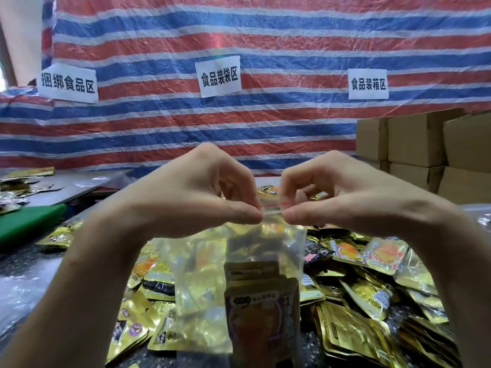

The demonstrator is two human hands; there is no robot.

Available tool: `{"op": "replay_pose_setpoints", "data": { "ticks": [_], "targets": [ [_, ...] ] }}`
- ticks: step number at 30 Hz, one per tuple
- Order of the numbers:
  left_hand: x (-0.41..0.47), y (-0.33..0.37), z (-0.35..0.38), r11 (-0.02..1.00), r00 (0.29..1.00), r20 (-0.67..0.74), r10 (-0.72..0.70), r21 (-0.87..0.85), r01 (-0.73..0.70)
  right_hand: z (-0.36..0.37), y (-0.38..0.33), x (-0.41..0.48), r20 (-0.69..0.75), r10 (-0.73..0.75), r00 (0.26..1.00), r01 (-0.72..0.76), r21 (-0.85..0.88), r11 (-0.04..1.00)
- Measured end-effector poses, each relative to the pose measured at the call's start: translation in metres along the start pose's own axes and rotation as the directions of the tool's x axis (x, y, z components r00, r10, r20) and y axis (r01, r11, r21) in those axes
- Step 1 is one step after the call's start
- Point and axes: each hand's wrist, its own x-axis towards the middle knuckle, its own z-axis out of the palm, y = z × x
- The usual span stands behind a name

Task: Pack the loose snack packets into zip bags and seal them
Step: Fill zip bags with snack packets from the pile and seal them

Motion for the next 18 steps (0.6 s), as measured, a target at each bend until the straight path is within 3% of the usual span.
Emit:
{"op": "replay_pose_setpoints", "data": {
  "ticks": [6, 13, 18],
  "targets": [
    [0.003, 0.007, 0.007, 0.999, 0.998, -0.056, 0.030, -0.019, -0.031, 0.005, -0.006, 0.002, -0.034, -0.062, 0.997, 0.063, 0.013, 0.998],
    [-0.003, 0.002, -0.002, 0.994, 0.996, 0.082, -0.020, -0.107, 0.029, 0.002, -0.006, 0.001, 0.018, -0.056, 0.998, 0.054, 0.069, 0.996],
    [-0.003, -0.001, -0.004, 0.997, 0.998, 0.014, -0.054, -0.061, 0.055, 0.002, -0.003, 0.001, -0.011, -0.030, 0.999, 0.030, 0.014, 0.999]
  ]
}}
